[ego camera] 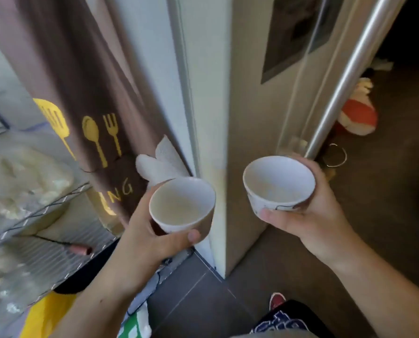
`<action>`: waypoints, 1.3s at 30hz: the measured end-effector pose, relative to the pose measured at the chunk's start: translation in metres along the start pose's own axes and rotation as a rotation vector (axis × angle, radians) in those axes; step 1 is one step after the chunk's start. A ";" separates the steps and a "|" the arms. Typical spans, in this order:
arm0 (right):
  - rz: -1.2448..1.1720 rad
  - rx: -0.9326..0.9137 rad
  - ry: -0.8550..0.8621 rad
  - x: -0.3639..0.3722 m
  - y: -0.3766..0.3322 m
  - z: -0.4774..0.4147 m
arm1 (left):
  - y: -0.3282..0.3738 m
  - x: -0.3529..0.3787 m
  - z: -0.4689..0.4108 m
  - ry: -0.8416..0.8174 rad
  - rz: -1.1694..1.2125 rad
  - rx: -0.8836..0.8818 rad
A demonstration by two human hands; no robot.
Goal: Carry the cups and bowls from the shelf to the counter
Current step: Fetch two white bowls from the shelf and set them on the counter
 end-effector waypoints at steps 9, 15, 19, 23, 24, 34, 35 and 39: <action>0.213 0.250 0.409 -0.168 0.056 0.067 | -0.053 0.170 -0.086 -0.324 -0.128 -0.133; 0.266 0.371 0.618 -0.278 0.094 0.104 | -0.071 0.292 -0.163 -0.434 -0.198 -0.161; 0.242 0.429 0.702 -0.350 0.118 0.114 | -0.079 0.370 -0.211 -0.510 -0.258 -0.141; 0.236 0.478 0.769 -0.414 0.135 0.105 | -0.084 0.423 -0.249 -0.537 -0.306 -0.137; 0.228 0.482 0.785 -0.428 0.138 0.100 | -0.085 0.433 -0.258 -0.540 -0.315 -0.138; 0.222 0.470 0.862 -0.559 0.172 0.020 | -0.110 0.530 -0.365 -0.592 -0.402 -0.185; 0.229 0.470 0.875 -0.573 0.177 0.011 | -0.116 0.541 -0.380 -0.600 -0.407 -0.192; 0.235 0.473 0.949 -0.636 0.189 -0.025 | -0.139 0.594 -0.448 -0.588 -0.372 -0.209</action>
Point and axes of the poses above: each hand's wrist, its own z-axis away from the middle knuckle, its own x-axis out of the palm, y = z × x, the point moved 1 cm from there along -z, towards the middle knuckle, and after that the axes turned 3 degrees about -y, right-handed, at the moved point
